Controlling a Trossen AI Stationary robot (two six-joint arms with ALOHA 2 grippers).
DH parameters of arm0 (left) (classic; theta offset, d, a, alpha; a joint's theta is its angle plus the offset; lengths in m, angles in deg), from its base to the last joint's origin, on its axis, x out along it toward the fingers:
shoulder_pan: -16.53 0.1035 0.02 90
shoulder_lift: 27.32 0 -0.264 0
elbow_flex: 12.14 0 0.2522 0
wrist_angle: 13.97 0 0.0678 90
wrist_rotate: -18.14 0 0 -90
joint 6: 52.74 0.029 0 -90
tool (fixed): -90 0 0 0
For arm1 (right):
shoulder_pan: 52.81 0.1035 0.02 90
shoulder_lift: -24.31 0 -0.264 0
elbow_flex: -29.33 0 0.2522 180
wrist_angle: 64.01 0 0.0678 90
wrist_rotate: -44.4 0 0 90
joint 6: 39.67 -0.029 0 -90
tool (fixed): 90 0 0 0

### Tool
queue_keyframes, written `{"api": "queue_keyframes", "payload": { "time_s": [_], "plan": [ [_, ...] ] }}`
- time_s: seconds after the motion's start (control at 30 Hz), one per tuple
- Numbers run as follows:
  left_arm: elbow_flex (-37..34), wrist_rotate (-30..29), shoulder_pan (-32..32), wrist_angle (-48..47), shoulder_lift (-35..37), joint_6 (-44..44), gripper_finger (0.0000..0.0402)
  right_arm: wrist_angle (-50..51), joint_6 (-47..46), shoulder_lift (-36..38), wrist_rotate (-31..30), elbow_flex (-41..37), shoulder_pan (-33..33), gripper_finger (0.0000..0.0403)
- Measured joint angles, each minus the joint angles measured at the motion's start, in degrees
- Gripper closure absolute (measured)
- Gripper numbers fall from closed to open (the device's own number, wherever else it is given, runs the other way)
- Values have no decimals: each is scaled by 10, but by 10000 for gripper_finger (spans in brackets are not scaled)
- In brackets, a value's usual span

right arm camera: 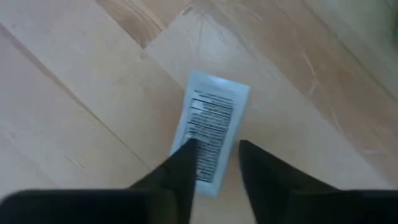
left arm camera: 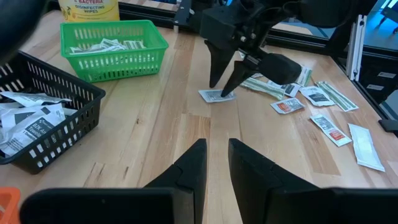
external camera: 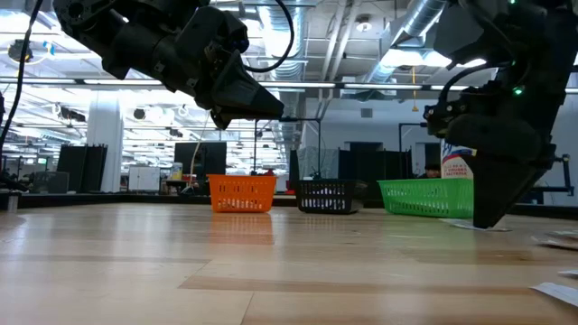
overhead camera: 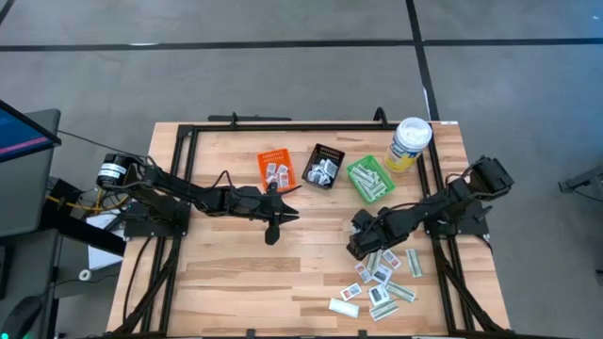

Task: Pick & Place First Aid Supplies
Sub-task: Put the orange ointment pack into the orange basket

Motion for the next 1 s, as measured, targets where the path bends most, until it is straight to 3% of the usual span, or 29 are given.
{"api": "queue_keyframes", "payload": {
  "time_s": [0.2, 0.5, 0.63, 0.83, 1.0],
  "plan": [
    [0, 0, 0, 0, 0, 0, 334, 3, 7, -1, 0, -1, 0, 390],
    [0, 0, 0, 0, 0, 2, 334, 63, 66, 8, -10, 39, 0, 400],
    [0, 0, 0, 0, 0, 1, 334, 157, 77, 35, -86, 92, -8, 395],
    [0, 0, 0, 0, 0, 1, 334, 306, 77, 88, -251, 144, -41, 401],
    [0, 0, 0, 0, 0, 1, 334, 321, 123, 137, -256, 131, -113, 398]
  ]
}}
